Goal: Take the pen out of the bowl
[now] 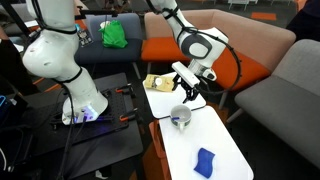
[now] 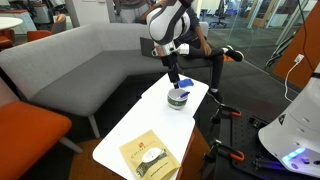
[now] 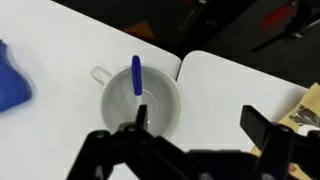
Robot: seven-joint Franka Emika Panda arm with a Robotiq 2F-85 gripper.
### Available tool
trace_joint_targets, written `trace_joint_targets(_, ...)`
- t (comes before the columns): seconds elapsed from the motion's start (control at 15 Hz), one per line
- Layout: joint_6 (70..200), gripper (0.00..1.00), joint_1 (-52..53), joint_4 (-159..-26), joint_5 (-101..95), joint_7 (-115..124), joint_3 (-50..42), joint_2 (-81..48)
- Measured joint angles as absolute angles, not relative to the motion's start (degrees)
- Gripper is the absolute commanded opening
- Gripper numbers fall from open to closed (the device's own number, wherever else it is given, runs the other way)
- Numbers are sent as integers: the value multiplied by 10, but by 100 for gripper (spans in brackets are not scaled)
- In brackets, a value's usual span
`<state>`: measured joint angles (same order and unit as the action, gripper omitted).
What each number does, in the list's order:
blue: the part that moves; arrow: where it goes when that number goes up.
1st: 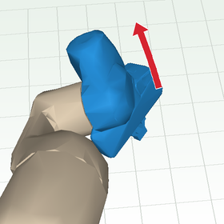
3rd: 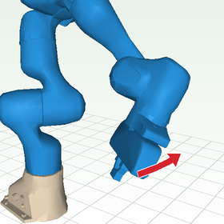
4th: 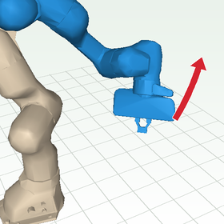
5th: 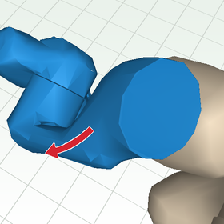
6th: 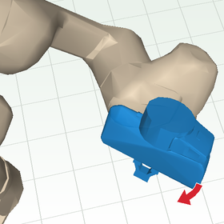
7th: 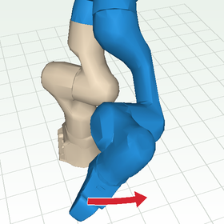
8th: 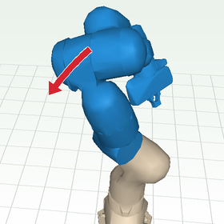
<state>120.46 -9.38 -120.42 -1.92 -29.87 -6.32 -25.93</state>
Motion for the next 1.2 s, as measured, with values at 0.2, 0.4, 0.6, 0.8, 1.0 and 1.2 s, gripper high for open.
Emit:
trace_joint_targets(0.2,1235,82,-93,-1205,-86,-264,-65,-287)
trace_joint_targets(0.4,1267,55,-93,-1205,-126,-241,-65,-317)
trace_joint_targets(0.6,1282,56,-93,-1203,-142,-229,-65,-332)
trace_joint_targets(0.8,1283,62,-94,-1195,-149,-229,-66,-341)
trace_joint_targets(1.0,1284,48,-94,-1180,-154,-229,-66,-355)
trace_joint_targets(1.2,1284,48,-95,-1162,-155,-229,-66,-378)
